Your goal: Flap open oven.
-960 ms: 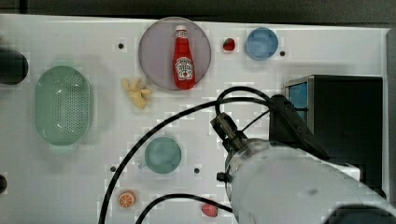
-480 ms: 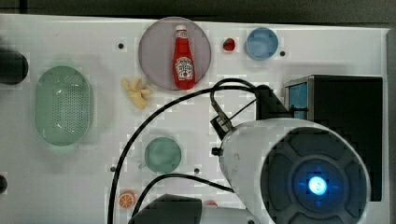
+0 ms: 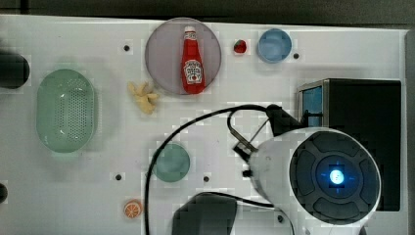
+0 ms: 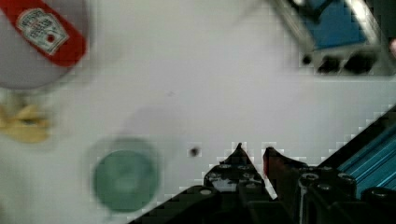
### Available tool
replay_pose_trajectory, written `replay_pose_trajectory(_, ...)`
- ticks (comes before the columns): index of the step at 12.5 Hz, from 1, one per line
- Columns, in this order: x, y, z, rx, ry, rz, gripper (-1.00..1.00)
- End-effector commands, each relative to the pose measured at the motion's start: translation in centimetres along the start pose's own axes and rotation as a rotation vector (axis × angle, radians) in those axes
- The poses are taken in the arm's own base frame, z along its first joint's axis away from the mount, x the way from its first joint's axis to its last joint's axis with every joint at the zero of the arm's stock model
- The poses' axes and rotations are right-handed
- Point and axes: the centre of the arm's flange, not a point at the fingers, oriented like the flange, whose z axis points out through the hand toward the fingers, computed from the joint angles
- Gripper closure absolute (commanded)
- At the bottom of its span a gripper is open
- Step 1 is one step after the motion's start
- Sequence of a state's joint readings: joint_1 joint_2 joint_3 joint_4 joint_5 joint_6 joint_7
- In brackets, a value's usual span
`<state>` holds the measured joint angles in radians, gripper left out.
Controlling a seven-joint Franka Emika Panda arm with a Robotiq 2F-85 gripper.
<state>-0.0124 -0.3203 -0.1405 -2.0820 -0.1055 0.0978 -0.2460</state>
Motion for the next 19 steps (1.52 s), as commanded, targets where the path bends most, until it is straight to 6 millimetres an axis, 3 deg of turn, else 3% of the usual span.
replay_pose_trajectory(1,2.3,3.7,1.6,-0.060,0.059,-0.316,0.65)
replay_pose_trajectory(5,5.3,6.9,4.8,-0.076,0.146,-0.535,0.65)
replay_pose_trajectory(9,8.8,9.7,9.6,-0.064,0.186,-0.556,0.65)
replay_pose_trajectory(14,12.4,9.4,15.6,-0.104,0.198,-0.592,0.65)
replay_pose_trajectory(19,13.8,9.0,21.2,-0.138,0.129,-0.594,0.65)
